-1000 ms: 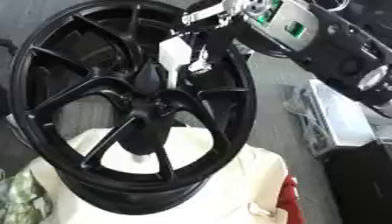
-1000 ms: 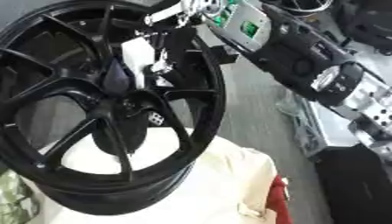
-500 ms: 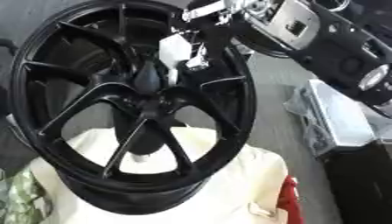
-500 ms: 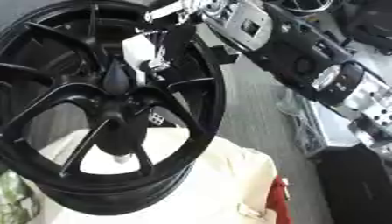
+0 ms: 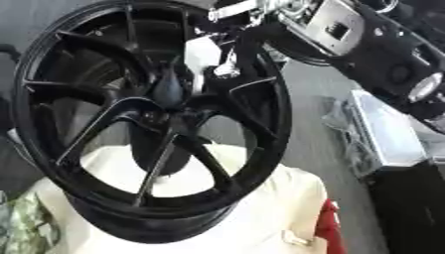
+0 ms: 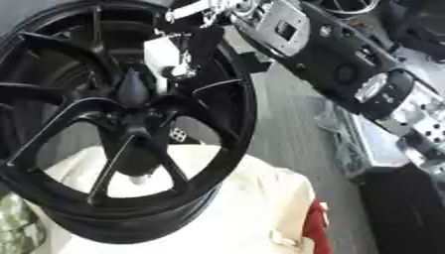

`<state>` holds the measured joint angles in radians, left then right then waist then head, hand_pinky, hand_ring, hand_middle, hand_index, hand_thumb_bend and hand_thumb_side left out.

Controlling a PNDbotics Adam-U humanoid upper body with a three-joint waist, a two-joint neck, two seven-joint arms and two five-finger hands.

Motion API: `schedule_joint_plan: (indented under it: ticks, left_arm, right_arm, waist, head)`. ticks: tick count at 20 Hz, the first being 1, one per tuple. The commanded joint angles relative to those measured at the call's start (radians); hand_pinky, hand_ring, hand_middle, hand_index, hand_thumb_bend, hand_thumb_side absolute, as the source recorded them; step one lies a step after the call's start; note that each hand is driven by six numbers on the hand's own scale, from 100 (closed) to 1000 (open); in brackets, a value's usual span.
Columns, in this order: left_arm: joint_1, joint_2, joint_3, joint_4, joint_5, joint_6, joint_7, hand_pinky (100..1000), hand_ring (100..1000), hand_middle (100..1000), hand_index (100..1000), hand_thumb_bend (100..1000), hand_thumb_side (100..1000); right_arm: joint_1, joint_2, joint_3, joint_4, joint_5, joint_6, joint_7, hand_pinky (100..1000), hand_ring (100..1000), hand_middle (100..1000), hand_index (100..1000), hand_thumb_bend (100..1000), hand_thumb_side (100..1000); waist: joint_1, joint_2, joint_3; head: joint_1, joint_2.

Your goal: Pull the pin out of the wheel hub.

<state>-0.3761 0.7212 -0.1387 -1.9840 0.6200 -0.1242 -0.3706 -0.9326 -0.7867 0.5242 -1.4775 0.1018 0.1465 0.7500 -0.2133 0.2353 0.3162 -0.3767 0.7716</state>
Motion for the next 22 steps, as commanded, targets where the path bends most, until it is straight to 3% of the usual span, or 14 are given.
schedule_joint_plan:
  ticks: [1, 8, 22]
  left_arm:
    - [-0.006, 0.029, 0.006, -0.016, -0.005, 0.000, -0.005, 699, 1000, 933, 752, 100, 714]
    - [-0.006, 0.028, 0.004, -0.016, -0.006, 0.002, -0.010, 700, 1000, 932, 752, 100, 714]
    - [-0.005, 0.030, 0.005, -0.016, 0.001, 0.005, -0.015, 701, 1000, 932, 751, 100, 711]
  right_arm:
    - [-0.019, -0.015, -0.020, 0.004, -0.004, -0.002, -0.010, 799, 647, 375, 590, 100, 200]
    - [-0.022, -0.012, -0.023, 0.012, -0.005, 0.005, -0.048, 766, 575, 293, 485, 100, 159]
    - [-0.041, -0.007, -0.025, 0.021, 0.002, 0.012, -0.112, 733, 523, 207, 357, 100, 200]
  waist:
    - [0.010, -0.018, 0.001]
    - [0.010, -0.019, 0.003]
    - [0.010, -0.025, 0.003]
  head:
    - [-0.002, -0.002]
    - [-0.003, -0.002]
    - [0.002, -0.002]
